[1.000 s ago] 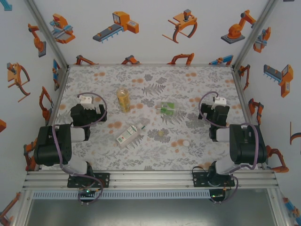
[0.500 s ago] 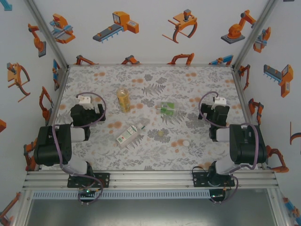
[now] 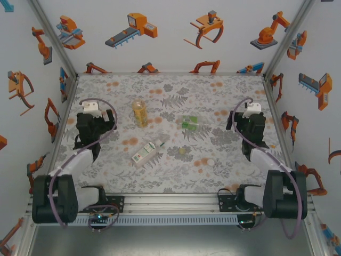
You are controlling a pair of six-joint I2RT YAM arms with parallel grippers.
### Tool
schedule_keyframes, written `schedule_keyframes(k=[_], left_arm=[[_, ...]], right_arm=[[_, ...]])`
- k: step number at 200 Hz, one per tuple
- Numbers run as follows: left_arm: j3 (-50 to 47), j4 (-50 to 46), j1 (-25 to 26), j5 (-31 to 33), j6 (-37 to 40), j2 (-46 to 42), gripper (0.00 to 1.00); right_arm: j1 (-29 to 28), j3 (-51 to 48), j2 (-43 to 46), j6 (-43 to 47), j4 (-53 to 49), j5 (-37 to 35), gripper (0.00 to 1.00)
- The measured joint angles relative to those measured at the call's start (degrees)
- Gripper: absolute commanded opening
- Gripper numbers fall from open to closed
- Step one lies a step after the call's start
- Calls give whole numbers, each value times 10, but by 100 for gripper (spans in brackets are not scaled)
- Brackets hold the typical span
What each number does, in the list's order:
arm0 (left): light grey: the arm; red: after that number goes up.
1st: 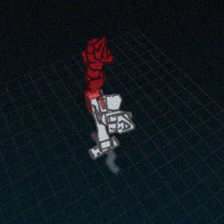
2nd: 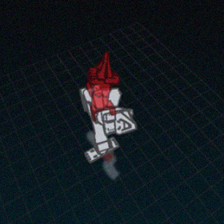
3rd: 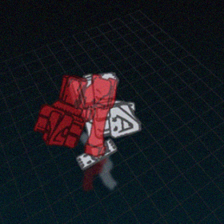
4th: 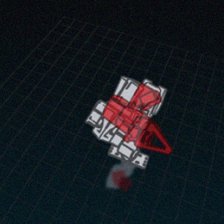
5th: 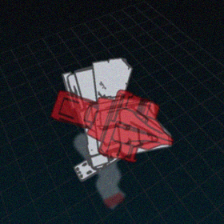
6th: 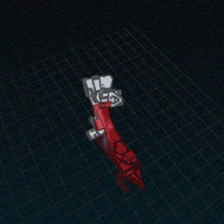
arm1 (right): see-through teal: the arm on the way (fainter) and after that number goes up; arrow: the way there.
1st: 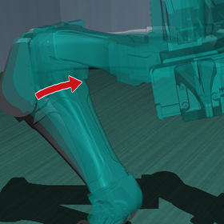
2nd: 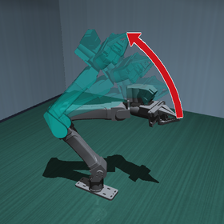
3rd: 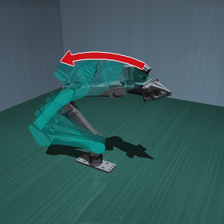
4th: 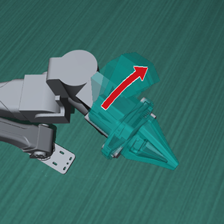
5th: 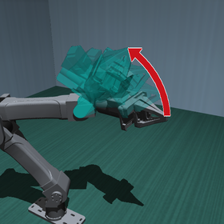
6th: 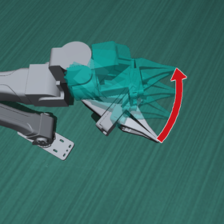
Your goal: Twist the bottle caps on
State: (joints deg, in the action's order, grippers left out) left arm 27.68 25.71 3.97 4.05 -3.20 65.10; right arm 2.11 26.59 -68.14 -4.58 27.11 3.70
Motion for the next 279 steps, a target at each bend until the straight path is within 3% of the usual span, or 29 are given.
schedule_keyframes(k=[57, 114, 139, 187, 245, 279], left_arm=[[170, -262, 93, 14, -29, -103, 94], [289, -460, 332, 35, 42, -74, 94], [311, -515, 400, 41, 58, -37, 95], [326, -590, 444, 49, 62, 56, 95], [338, -649, 448, 15, 52, 168, 99], [325, -650, 448, 19, 51, 186, 99]], right_arm=[[-10, 27, 40, -30, -119, 45, 85], [-16, 33, 63, -47, -180, 68, 84], [-16, 33, 66, -47, -194, 68, 84], [-16, 33, 71, -47, -209, 69, 83], [-16, 33, 71, -47, -209, 73, 81], [-23, 33, 66, -47, -209, 75, 81]])
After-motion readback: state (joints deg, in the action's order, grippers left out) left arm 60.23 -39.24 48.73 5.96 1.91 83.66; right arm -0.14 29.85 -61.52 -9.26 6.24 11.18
